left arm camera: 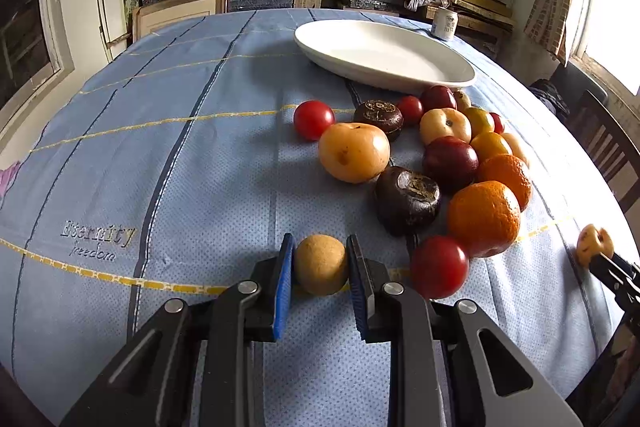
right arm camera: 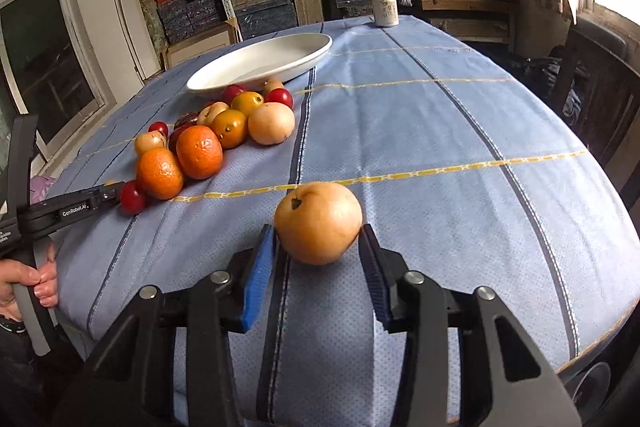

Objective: Organize fruits
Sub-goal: 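Lift the pear with the right tool while the left tool carries the tan fruit toward the plate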

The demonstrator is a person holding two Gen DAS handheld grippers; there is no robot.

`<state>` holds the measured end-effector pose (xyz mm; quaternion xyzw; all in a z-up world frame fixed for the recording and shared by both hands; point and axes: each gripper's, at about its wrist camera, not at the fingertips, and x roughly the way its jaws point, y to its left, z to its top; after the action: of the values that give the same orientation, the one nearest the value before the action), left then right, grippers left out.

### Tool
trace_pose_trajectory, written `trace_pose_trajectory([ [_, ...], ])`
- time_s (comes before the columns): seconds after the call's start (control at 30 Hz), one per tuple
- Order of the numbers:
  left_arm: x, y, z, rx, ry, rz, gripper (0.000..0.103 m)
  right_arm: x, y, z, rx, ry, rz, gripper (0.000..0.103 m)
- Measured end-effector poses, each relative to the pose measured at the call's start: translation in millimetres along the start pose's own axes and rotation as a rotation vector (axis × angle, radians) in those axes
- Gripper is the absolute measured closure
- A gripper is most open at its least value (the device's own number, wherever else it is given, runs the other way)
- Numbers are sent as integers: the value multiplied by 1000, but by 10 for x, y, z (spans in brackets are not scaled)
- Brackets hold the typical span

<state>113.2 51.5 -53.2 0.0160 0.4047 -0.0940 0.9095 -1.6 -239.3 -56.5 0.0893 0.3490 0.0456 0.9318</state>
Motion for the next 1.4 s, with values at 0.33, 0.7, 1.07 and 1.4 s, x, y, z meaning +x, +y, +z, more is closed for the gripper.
trace_pose_trajectory([
  [0.33,-17,-16,-45,-3,-10,-7,77,108,39,138,-23,7,-19,51],
  [0.7,-27,-58,-56,4,-6,-6,77,286,137,257,-68,-3,-67,61],
  [1.07,-47,-64,-82,13,-2,-7,77,181,202,-43,-82,-6,-148,52],
  [1.4,-55,-47,-75,-20,8,-23,77,161,277,-31,-67,-12,-114,59],
])
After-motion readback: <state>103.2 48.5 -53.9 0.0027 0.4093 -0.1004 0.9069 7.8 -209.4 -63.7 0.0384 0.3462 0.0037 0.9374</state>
